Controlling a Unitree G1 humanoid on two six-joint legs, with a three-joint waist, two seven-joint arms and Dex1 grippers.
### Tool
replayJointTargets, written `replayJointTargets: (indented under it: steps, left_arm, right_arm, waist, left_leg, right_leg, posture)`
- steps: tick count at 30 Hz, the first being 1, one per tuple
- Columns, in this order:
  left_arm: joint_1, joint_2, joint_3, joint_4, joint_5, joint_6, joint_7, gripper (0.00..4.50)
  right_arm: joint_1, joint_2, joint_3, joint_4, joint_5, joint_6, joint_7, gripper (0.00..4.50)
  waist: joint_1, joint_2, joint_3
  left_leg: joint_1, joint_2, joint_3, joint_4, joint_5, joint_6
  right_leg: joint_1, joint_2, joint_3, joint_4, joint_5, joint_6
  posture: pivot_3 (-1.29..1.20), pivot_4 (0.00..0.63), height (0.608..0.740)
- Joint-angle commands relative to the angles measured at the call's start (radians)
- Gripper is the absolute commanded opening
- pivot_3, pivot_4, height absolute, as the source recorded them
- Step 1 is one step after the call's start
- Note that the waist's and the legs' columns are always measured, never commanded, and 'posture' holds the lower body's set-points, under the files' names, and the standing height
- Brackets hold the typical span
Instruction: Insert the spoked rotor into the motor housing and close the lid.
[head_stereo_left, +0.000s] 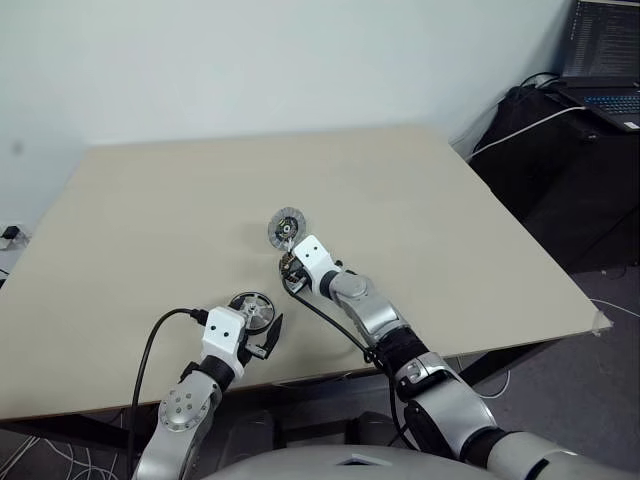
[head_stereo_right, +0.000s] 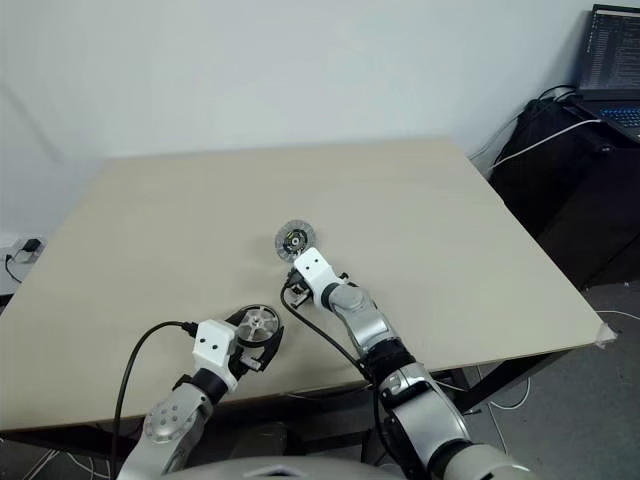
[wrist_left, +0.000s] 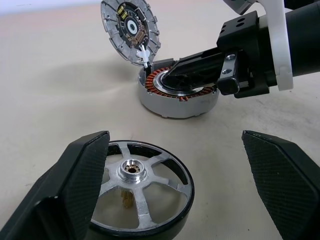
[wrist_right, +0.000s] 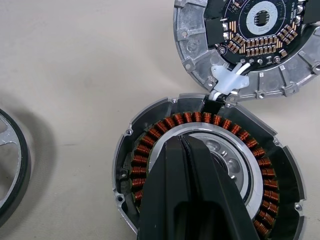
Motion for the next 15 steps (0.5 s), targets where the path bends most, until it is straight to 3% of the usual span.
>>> replayJointTargets:
  steps: [1,7,15]
  left_arm:
    - [-0.005,-0.006,0.005,-0.039,0.000,-0.011,0.004,4.50]
    - [-0.009,-0.007,0.001,-0.031,0.000,-0.013,0.000,4.50]
    - [-0.011,-0.006,0.000,-0.029,0.001,-0.013,-0.003,4.50]
  right_arm:
    - [-0.007,0.003,-0.018,-0.049,0.029,-0.015,0.035,0.04]
    - [-0.003,-0.006,-0.047,-0.111,0.057,-0.007,0.045,0.04]
    - [-0.020,-0.004,-0.056,-0.035,0.029,-0.016,-0.023,0.04]
  waist:
    - [0.000,0.000,0.000]
    - [0.000,0.000,0.000]
    - [-0.004,0.000,0.000]
  left_leg:
    - [0.000,0.000,0.000,0.000,0.000,0.000]
    - [-0.003,0.000,0.001,0.000,0.000,0.000]
    - [-0.003,0.001,0.003,0.000,0.000,0.000]
  right_leg:
    - [0.000,0.000,0.000,0.000,0.000,0.000]
    - [-0.004,0.000,0.001,0.001,0.000,0.000]
    - [-0.005,0.002,0.003,0.001,0.001,-0.001]
  posture:
    - [0.00,0.000,0.740]
    - [0.00,0.000,0.740]
    - [0.00,0.000,0.740]
